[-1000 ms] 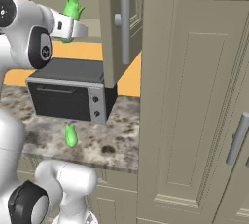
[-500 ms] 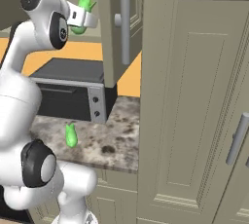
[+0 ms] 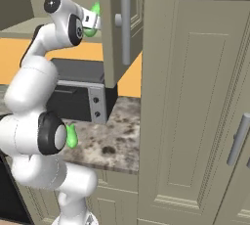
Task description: Pick the corn, corn from the counter and place them in the cabinet. Then close the cabinet.
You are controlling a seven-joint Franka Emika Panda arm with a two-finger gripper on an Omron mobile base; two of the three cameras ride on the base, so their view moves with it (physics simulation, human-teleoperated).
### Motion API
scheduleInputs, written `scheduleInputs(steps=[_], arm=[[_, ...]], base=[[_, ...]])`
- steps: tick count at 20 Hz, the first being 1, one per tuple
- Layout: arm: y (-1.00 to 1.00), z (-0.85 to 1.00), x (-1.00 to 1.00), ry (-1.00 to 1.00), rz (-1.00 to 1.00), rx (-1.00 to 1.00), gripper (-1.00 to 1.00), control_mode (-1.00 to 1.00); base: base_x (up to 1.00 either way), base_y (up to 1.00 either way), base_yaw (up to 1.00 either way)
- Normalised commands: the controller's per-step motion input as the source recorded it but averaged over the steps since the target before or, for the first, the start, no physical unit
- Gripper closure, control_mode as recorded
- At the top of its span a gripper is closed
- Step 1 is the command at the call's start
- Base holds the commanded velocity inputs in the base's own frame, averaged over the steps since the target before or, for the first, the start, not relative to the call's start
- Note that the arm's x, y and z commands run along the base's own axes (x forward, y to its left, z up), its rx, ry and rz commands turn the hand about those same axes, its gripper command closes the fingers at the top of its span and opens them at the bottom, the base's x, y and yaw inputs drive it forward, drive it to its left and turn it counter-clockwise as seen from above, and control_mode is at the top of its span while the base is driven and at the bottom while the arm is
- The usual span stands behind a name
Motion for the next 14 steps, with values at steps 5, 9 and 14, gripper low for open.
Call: scheduleInputs(steps=[5,9,14], arm=[[0.0,0.0,0.95,0.21,-0.05,0.0,1.0,-1.0],[0.04,-0.07,0.97,0.15,-0.05,0.0,1.0,-1.0],[0.31,-0.43,0.58,-0.12,-0.02,-0.02,-1.0,-1.0]], base=[[0.0,0.0,0.0],[0.0,0.0,0.0],[0.0,0.0,0.0]])
